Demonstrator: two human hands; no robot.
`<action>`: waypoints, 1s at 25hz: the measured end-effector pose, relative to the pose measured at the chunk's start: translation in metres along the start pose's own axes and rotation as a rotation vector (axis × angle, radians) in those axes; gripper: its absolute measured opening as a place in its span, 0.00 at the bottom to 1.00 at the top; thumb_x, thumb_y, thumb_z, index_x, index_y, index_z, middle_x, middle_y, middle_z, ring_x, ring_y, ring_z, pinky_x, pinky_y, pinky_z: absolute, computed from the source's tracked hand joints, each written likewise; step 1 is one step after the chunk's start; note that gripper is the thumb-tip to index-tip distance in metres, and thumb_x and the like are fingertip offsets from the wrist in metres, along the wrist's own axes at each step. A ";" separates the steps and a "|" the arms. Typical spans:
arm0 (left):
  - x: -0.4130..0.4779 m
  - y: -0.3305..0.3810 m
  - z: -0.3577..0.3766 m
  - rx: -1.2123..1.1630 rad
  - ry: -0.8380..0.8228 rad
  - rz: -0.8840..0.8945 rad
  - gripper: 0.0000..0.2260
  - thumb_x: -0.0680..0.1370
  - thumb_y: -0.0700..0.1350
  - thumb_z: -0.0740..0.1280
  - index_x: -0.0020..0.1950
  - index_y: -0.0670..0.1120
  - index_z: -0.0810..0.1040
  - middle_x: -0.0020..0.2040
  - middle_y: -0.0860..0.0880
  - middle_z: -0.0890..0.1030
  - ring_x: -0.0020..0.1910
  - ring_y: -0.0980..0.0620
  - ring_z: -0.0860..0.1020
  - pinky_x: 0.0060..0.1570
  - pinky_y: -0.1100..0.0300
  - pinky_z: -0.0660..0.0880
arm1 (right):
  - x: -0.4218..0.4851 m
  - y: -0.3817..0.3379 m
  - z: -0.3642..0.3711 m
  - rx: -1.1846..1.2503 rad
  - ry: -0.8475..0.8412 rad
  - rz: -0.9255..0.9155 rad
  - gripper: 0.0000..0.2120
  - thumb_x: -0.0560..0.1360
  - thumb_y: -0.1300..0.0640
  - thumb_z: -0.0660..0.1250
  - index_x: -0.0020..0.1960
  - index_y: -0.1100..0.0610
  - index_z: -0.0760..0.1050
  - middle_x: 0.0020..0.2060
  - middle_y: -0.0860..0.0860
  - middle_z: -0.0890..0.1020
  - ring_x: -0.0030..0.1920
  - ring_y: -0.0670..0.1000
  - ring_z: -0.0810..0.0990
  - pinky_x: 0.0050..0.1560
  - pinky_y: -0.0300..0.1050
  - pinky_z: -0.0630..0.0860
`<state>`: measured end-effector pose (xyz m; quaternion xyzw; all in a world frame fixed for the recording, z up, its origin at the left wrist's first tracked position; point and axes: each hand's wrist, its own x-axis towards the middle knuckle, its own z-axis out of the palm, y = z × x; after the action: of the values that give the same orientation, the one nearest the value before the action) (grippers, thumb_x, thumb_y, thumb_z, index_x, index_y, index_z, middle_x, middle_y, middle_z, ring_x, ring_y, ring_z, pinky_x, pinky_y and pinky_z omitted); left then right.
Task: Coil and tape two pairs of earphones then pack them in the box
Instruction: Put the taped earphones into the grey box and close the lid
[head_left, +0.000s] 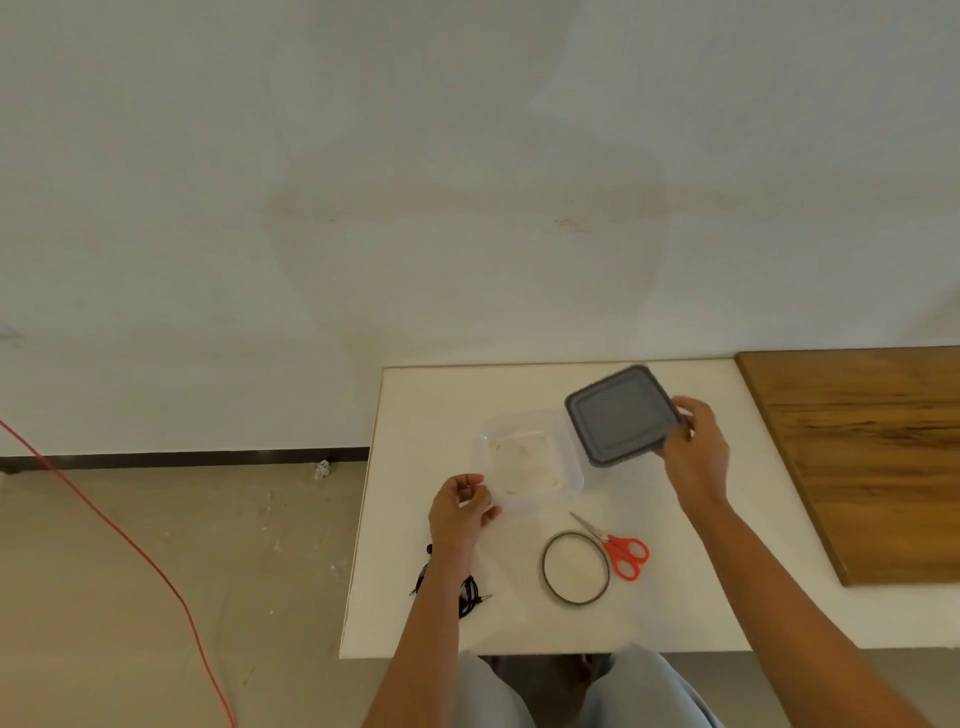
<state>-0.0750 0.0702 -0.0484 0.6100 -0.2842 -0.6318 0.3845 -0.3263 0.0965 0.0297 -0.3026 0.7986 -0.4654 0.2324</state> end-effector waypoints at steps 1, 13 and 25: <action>0.000 0.001 -0.001 0.018 0.004 0.020 0.05 0.76 0.34 0.67 0.51 0.40 0.77 0.43 0.44 0.76 0.39 0.50 0.78 0.43 0.58 0.81 | 0.003 0.021 0.000 0.058 0.021 0.126 0.17 0.77 0.69 0.59 0.63 0.58 0.71 0.55 0.56 0.78 0.51 0.55 0.79 0.48 0.49 0.80; -0.006 0.014 -0.019 0.202 0.010 0.111 0.05 0.77 0.37 0.66 0.52 0.43 0.78 0.47 0.45 0.79 0.44 0.52 0.79 0.44 0.61 0.80 | -0.029 0.063 0.009 -0.413 0.115 0.032 0.16 0.76 0.66 0.61 0.64 0.64 0.74 0.57 0.63 0.79 0.58 0.62 0.74 0.54 0.53 0.75; -0.027 0.025 -0.069 0.559 0.052 0.072 0.08 0.76 0.39 0.65 0.53 0.46 0.78 0.46 0.52 0.79 0.45 0.57 0.76 0.39 0.69 0.70 | -0.171 -0.002 0.128 -0.805 -0.818 -0.220 0.17 0.73 0.43 0.66 0.47 0.57 0.71 0.42 0.52 0.78 0.40 0.53 0.76 0.32 0.43 0.68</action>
<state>-0.0049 0.0873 -0.0192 0.6981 -0.4589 -0.4989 0.2306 -0.1207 0.1383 -0.0121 -0.6033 0.7218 0.0082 0.3391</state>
